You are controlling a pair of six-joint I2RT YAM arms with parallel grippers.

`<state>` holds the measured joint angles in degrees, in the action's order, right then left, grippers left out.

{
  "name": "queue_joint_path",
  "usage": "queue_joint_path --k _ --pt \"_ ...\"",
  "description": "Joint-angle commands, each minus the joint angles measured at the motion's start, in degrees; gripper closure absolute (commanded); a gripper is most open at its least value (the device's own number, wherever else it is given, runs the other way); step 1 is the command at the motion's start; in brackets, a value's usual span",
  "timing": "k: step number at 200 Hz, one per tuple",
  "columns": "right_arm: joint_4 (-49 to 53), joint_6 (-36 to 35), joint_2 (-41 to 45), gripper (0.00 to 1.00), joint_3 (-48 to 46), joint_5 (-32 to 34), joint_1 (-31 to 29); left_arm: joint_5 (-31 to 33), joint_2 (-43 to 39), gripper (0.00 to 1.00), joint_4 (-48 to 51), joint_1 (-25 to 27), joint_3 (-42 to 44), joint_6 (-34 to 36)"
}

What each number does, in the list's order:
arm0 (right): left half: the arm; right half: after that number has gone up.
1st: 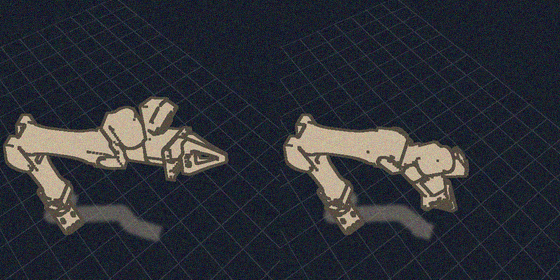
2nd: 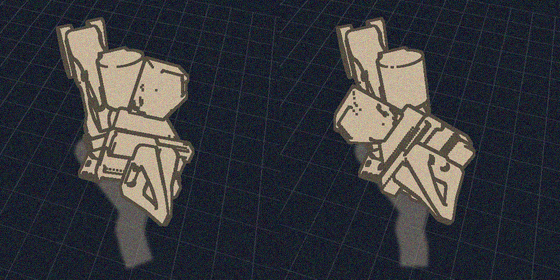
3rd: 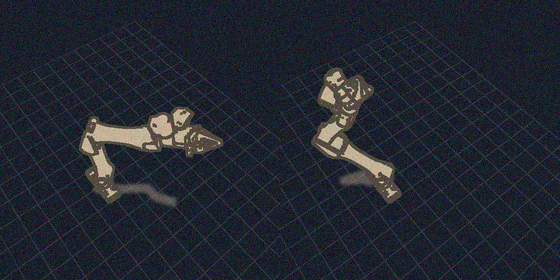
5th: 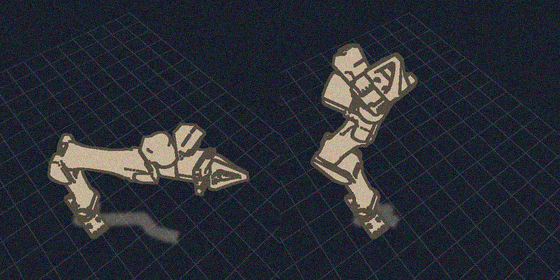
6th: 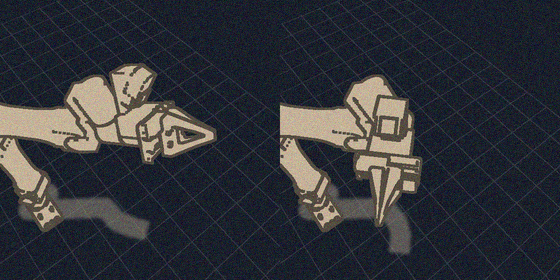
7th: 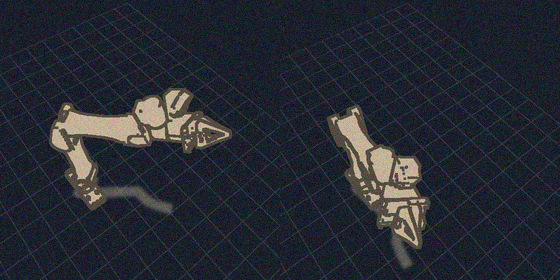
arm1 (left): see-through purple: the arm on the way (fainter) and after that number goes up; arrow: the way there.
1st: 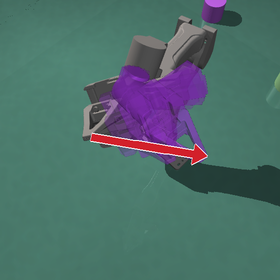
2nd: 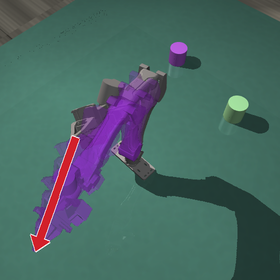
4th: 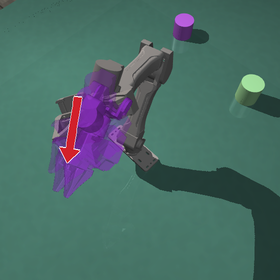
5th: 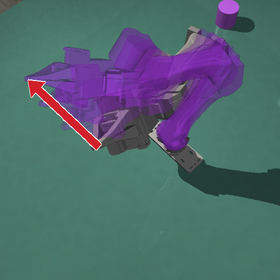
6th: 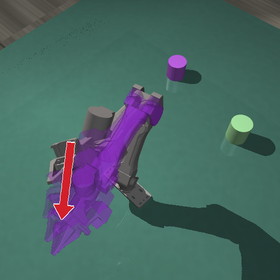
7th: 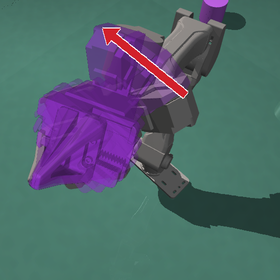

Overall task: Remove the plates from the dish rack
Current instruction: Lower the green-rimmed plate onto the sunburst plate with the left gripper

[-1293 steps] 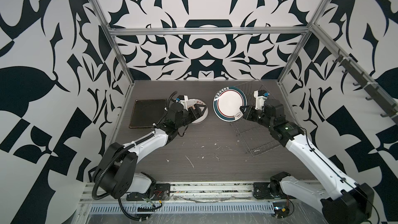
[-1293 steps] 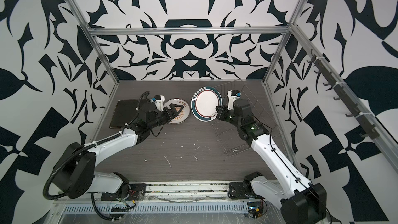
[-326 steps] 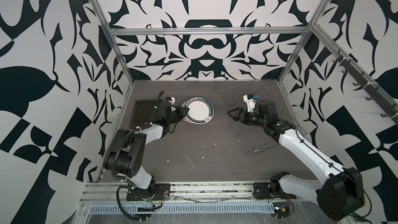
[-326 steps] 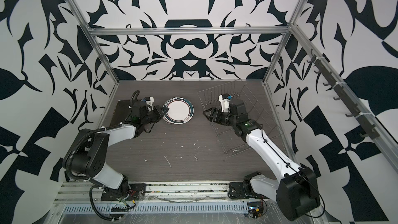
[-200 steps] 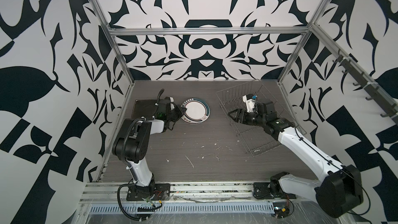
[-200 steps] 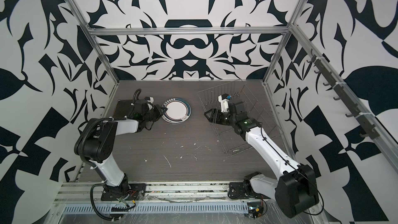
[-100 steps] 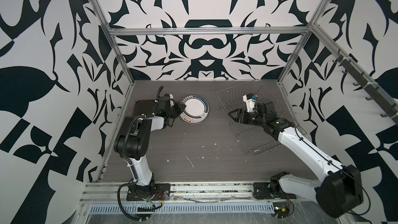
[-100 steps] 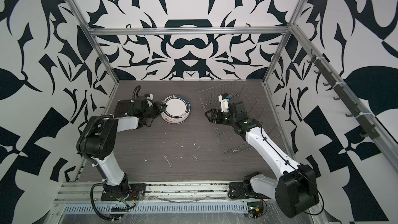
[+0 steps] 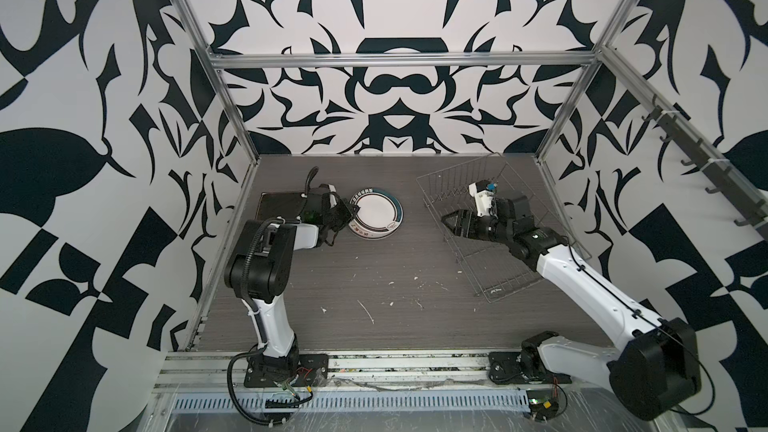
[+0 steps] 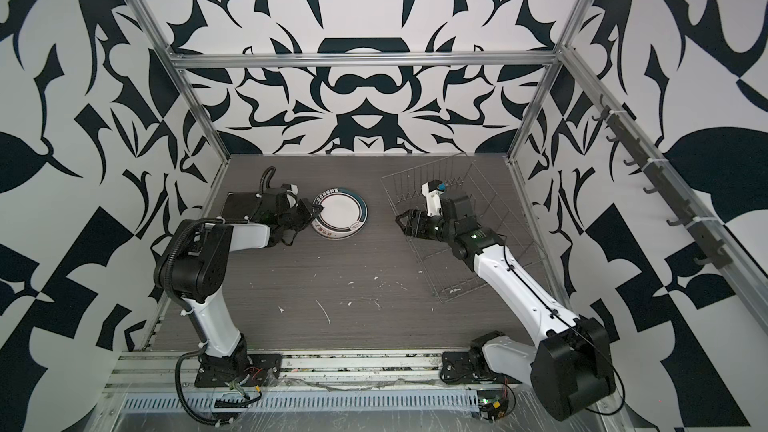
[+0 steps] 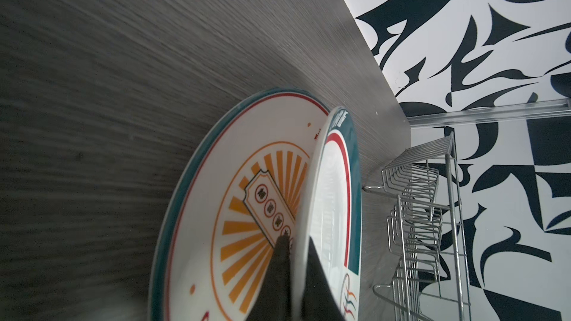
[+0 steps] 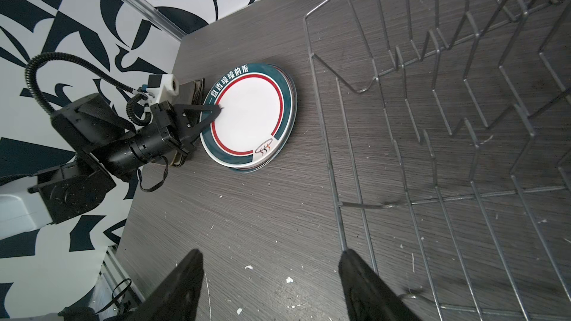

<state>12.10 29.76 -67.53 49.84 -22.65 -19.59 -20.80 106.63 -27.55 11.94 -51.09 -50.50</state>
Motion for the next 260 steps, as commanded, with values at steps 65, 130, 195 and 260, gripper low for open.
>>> queue_joint_path --k 65,130,195,260 --pt "-1.29 -1.02 2.09 0.25 1.48 1.47 0.17 0.32 0.31 0.85 -0.58 -0.21 -1.38 0.66" --pt "-0.5 -1.45 1.85 0.25 2.01 0.95 0.17 0.32 -0.03 0.71 -0.7 -0.33 -1.17 0.4" --pt "-0.5 -1.37 2.76 0.24 1.84 1.93 0.13 1.6 -1.98 0.45 3.13 -0.33 -1.64 2.27" --pt "-0.34 -1.46 3.61 0.24 1.65 3.11 0.16 5.16 -4.24 0.34 10.56 -0.33 -3.51 6.78"
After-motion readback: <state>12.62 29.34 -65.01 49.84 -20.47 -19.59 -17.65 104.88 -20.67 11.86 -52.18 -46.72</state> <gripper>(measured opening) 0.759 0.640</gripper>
